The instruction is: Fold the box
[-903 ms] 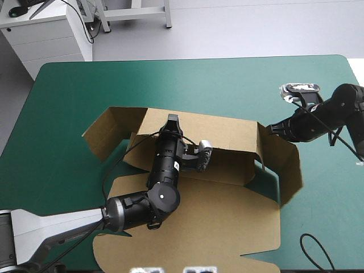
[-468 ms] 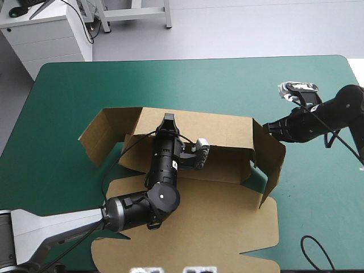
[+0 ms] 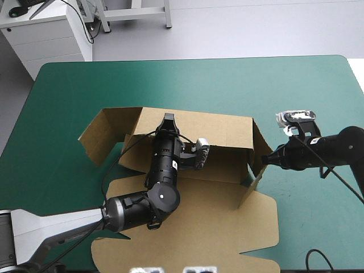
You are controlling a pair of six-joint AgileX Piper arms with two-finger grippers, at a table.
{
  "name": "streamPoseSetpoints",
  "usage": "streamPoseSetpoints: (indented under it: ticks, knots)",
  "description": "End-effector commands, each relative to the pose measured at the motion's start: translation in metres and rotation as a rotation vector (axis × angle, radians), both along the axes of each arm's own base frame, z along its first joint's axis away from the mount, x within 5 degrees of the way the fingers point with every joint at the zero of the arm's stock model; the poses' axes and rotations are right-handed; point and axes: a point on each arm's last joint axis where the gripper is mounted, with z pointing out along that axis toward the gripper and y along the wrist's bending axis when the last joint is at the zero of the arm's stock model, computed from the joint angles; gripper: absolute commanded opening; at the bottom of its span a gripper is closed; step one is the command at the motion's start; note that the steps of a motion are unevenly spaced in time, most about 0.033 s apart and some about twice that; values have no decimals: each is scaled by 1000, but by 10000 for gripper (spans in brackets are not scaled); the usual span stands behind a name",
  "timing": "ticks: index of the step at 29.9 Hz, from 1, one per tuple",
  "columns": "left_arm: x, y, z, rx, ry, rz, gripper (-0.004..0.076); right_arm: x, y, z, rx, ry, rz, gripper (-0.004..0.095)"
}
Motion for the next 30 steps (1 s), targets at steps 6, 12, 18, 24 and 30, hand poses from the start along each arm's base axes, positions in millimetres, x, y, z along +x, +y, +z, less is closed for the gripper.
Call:
streamPoseSetpoints:
  ticks: [6, 12, 18, 24, 30]
  knots:
    - [-1, 7, 28, -29, -126, 19, -8, -4, 11, -4, 128, -122, 65, -14]
    - [-1, 6, 28, -26, -128, 5, -8, -13, 16, -14, 153, -119, 164, 5]
    - [-1, 5, 28, -26, -126, -5, -8, -16, 20, -17, 173, -130, 227, 279]
    - [-1, 5, 28, -26, -126, -5, -8, -16, 19, -18, 149, -135, 251, 629]
    - [-1, 5, 28, -26, -126, -5, -8, -9, 13, -23, 95, -179, 175, 652]
